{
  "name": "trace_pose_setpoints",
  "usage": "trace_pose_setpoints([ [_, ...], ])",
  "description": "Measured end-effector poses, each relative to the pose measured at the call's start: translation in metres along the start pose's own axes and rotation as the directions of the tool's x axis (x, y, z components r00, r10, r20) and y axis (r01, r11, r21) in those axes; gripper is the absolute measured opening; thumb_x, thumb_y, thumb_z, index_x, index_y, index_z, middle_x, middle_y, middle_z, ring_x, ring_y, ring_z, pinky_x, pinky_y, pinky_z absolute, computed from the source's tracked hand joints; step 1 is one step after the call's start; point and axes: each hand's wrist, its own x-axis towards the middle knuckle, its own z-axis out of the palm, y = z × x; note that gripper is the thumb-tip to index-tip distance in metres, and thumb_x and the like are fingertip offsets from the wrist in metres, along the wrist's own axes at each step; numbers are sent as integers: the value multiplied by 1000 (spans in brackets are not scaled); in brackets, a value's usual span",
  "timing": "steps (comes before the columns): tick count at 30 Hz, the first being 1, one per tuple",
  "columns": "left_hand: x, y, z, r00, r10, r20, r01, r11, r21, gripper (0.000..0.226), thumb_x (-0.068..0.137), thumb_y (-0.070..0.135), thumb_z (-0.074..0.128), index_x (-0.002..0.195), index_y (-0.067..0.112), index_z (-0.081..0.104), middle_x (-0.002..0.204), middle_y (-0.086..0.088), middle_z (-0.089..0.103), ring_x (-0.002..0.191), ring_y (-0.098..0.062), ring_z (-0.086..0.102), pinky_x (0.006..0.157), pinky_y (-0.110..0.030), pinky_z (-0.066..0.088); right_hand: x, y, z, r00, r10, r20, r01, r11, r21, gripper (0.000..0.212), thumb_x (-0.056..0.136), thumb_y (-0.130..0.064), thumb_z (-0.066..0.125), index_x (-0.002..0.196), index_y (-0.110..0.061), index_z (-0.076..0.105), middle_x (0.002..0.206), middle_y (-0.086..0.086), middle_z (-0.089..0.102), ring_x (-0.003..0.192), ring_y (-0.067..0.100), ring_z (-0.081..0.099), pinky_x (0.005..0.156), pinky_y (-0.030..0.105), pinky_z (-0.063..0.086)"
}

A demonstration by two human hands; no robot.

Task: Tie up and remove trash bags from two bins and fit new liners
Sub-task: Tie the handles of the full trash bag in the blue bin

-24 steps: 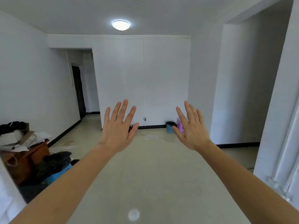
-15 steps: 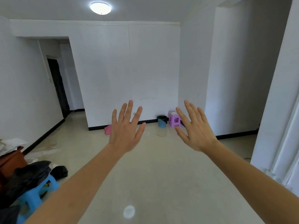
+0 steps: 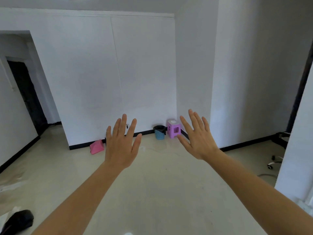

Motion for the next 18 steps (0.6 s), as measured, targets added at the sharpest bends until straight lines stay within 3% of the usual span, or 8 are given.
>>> trace_pose_setpoints([
  [4, 53, -57, 74, 999, 51, 7, -51, 997, 62, 60, 101, 50, 23, 154, 22, 29, 163, -13, 16, 148, -33, 24, 117, -58, 19, 95, -11, 77, 999, -50, 15, 49, 999, 5, 72, 101, -61, 15, 160, -22, 8, 166, 14, -5, 154, 32, 0, 123, 51, 5],
  [9, 134, -135, 170, 999, 11, -37, -8, 997, 81, 62, 101, 51, 25, 156, 22, 25, 164, -17, 11, 148, -37, 21, 115, -62, 18, 210, -31, 178, 992, -123, 9, 123, 992, -26, 71, 101, -61, 20, 159, -21, 13, 166, 15, -2, 154, 32, 4, 123, 52, 8],
  [18, 315, -225, 326, 1000, -1, 15, 0, 1000, 7, 65, 100, 56, 19, 157, 25, 18, 165, -16, 3, 150, -37, 12, 116, -63, 16, 388, 4, 319, 997, -71, 43, 73, 996, -52, 74, 99, -64, 6, 160, -22, 11, 166, 15, -1, 154, 31, 1, 124, 51, 5],
])
